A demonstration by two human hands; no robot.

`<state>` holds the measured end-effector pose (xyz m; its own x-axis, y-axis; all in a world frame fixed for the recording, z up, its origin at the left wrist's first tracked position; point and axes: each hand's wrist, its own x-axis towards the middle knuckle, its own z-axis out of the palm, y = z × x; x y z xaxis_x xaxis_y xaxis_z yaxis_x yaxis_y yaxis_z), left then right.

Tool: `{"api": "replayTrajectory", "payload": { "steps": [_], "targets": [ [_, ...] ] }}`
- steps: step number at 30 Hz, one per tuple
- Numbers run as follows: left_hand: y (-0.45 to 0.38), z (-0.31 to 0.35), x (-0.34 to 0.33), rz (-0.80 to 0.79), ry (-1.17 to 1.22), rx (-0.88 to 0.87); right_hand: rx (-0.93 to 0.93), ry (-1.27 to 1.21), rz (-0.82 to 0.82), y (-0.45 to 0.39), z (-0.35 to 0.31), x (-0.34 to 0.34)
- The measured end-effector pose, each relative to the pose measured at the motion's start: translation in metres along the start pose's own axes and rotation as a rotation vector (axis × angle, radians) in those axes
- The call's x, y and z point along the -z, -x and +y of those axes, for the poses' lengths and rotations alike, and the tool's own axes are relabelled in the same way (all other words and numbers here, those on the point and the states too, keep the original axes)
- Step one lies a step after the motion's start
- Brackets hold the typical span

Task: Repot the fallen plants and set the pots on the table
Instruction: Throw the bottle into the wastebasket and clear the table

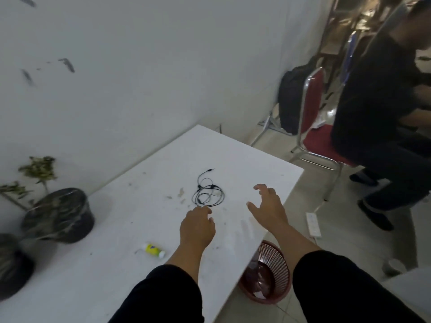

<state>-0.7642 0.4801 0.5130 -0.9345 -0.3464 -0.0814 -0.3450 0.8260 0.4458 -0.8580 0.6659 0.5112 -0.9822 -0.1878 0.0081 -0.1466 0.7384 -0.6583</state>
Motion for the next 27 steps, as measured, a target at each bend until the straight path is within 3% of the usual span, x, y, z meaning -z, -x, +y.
{"api": "replayTrajectory", "payload": {
  "steps": [6,9,13,20,25,27],
  "targets": [
    [0.022,-0.059,0.015,-0.075,-0.302,0.263,0.139,0.091,-0.125,-0.006,-0.045,-0.056],
    [0.035,-0.086,0.009,-0.166,-0.398,0.27,0.151,0.114,-0.17,-0.008,-0.054,-0.079],
    [0.04,-0.107,0.006,-0.181,-0.316,0.215,0.17,0.153,-0.216,-0.015,-0.059,-0.1],
    [0.009,-0.119,0.006,0.006,-0.296,0.032,0.205,0.298,-0.236,-0.038,-0.065,-0.127],
    [-0.025,-0.114,0.002,0.193,-0.234,-0.093,0.263,0.422,-0.151,-0.061,-0.073,-0.148],
    [-0.035,-0.111,0.002,0.285,-0.192,-0.098,0.23,0.492,-0.216,-0.069,-0.07,-0.157]
  ]
}}
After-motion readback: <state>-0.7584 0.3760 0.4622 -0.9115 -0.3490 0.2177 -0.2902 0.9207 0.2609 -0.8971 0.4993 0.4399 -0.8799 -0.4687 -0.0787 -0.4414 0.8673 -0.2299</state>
